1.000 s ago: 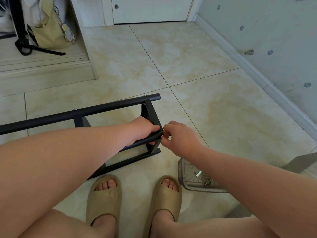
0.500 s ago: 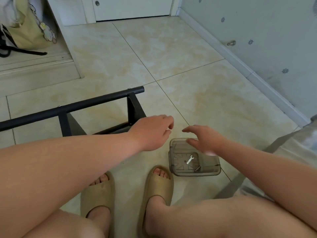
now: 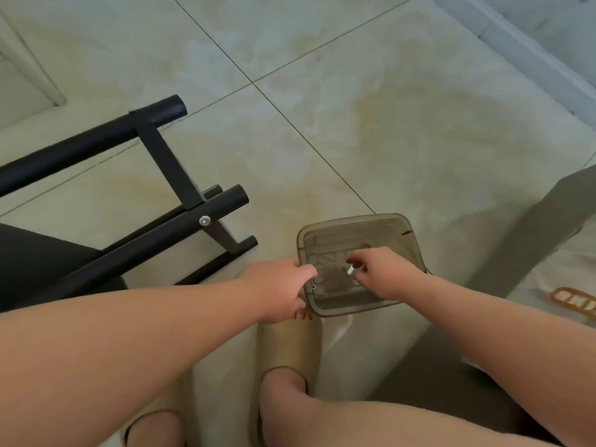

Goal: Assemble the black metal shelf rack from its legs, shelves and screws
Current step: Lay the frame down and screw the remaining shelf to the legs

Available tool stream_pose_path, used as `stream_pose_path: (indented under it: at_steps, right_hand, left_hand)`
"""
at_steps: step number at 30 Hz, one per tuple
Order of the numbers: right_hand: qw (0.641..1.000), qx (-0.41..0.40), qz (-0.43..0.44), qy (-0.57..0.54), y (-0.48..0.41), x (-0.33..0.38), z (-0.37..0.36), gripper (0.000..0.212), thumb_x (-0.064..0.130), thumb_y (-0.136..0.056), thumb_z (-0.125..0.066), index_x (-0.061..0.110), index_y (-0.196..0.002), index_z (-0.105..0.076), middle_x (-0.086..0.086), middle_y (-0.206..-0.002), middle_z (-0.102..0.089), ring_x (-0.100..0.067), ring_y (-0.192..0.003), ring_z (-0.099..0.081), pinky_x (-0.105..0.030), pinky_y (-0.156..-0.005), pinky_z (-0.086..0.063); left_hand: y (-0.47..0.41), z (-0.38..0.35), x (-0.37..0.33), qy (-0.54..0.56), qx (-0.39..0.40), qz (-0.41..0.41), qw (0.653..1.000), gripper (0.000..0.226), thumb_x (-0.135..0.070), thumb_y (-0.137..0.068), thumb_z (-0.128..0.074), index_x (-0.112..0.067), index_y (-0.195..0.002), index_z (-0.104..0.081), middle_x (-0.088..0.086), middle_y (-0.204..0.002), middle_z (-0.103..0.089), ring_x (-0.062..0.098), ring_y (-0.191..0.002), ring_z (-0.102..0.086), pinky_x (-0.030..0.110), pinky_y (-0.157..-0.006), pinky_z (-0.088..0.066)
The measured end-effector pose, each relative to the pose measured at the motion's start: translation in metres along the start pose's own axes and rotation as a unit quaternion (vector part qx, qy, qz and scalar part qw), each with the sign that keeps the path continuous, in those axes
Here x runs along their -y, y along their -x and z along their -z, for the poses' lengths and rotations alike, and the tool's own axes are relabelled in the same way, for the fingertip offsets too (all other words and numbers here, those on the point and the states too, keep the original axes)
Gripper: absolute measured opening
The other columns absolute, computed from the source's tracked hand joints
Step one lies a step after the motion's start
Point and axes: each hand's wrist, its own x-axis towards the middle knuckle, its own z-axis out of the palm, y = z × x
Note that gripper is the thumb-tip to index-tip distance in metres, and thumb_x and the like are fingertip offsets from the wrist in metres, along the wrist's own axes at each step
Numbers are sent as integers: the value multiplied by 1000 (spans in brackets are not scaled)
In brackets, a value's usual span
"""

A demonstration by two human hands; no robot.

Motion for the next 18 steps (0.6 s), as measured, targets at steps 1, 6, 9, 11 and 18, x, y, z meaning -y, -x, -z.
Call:
stream_pose_path:
  at_steps: [1,6,9,11,18]
  right_hand:
    - [1000,1,9,-9,-8,0,-6,41,20,-100,-54,19,-140,-58,-3,-134,-65,-22,-122,-61,-35,-104,-48]
    - [997,-1,69,-18,-48,9,-33,41,16,-96,-60,19,-136,-62,-7,-131,-67,-27,-121,-61,-39,-103,-47]
    - [995,-3,104,-11,-66,15,-45,41,18,-95,-63,21,-136,-62,-4,-131,-66,-28,-120,-60,-39,-100,-47]
    - [992,-13,123,-23,-73,17,-52,38,19,-95,-65,19,-133,-63,-3,-130,-62,-27,-116,-60,-36,-96,-47]
    - [987,-49,151,-5,-84,21,-64,17,20,-95,-64,12,-109,-66,-6,-109,-55,-31,-95,-60,-39,-75,-47]
  left_hand:
    - [-5,-6,3,4,-12,-2,1000,51,-42,-99,-53,-36,-146,-33,1,-135,-49,24,-109,-60,38,-84,-51]
    - [-18,-26,13,51,-76,-15,996,39,-48,-97,-51,-41,-134,-40,-7,-124,-51,17,-96,-58,32,-71,-42]
    - [-19,-28,17,66,-77,-18,995,39,-49,-96,-51,-42,-132,-40,-8,-121,-50,18,-95,-57,35,-74,-47]
    - [-18,-27,17,66,-78,-17,995,40,-48,-96,-52,-41,-133,-41,-9,-122,-49,17,-94,-56,35,-74,-47]
    - [-14,-28,14,65,-80,-11,995,40,-48,-97,-53,-40,-135,-43,-10,-121,-50,10,-78,-39,29,-68,-34]
